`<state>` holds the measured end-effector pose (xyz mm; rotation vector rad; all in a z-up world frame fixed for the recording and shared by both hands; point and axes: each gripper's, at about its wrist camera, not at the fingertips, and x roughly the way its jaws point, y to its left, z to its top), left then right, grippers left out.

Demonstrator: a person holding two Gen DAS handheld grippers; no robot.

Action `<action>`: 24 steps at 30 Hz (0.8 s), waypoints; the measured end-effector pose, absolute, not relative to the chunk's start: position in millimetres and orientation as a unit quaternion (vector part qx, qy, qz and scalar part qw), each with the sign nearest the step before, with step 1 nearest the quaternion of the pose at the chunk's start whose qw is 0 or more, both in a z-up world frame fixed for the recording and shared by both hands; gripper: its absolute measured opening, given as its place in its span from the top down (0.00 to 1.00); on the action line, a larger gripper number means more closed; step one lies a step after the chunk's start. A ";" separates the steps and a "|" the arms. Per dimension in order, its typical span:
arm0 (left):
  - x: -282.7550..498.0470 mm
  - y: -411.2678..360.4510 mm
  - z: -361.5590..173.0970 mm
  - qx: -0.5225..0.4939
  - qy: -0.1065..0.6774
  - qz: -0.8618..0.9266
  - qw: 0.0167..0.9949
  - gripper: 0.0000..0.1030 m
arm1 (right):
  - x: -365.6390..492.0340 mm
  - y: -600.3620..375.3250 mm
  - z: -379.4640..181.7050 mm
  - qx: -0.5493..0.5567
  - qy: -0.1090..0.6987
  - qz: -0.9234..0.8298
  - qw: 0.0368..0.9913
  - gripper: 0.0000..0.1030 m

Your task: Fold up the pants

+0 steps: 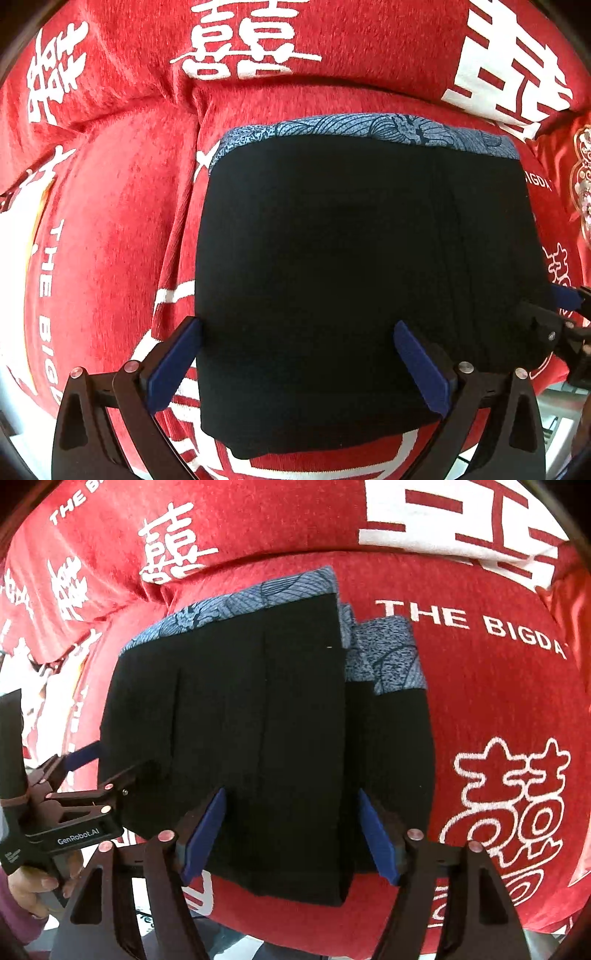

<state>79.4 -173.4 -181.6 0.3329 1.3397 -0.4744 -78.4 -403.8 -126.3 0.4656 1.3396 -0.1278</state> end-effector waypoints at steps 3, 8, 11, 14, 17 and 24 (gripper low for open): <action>80.0 -172.8 -183.4 0.141 0.615 -0.211 0.746 0.00 | -79.7 -400.6 -124.9 0.208 0.617 -0.062 0.757 0.25; 81.2 -172.1 -179.8 0.153 0.618 -0.210 0.742 0.00 | -90.9 -403.1 -121.8 0.218 0.622 -0.081 0.748 0.23; 75.5 -170.6 -172.3 0.171 0.618 -0.200 0.741 0.00 | -100.4 -406.4 -118.8 0.235 0.623 -0.099 0.739 0.21; 69.5 -166.6 -160.6 0.169 0.622 -0.205 0.737 0.00 | -110.0 -407.7 -112.2 0.247 0.623 -0.113 0.733 0.19; 61.6 -163.8 -144.8 0.175 0.616 -0.214 0.738 0.00 | -117.7 -406.6 -103.9 0.238 0.630 -0.129 0.728 0.19; 42.8 -153.8 -112.6 0.193 0.610 -0.236 0.732 0.00 | -141.4 -400.8 -80.8 0.249 0.633 -0.142 0.719 0.19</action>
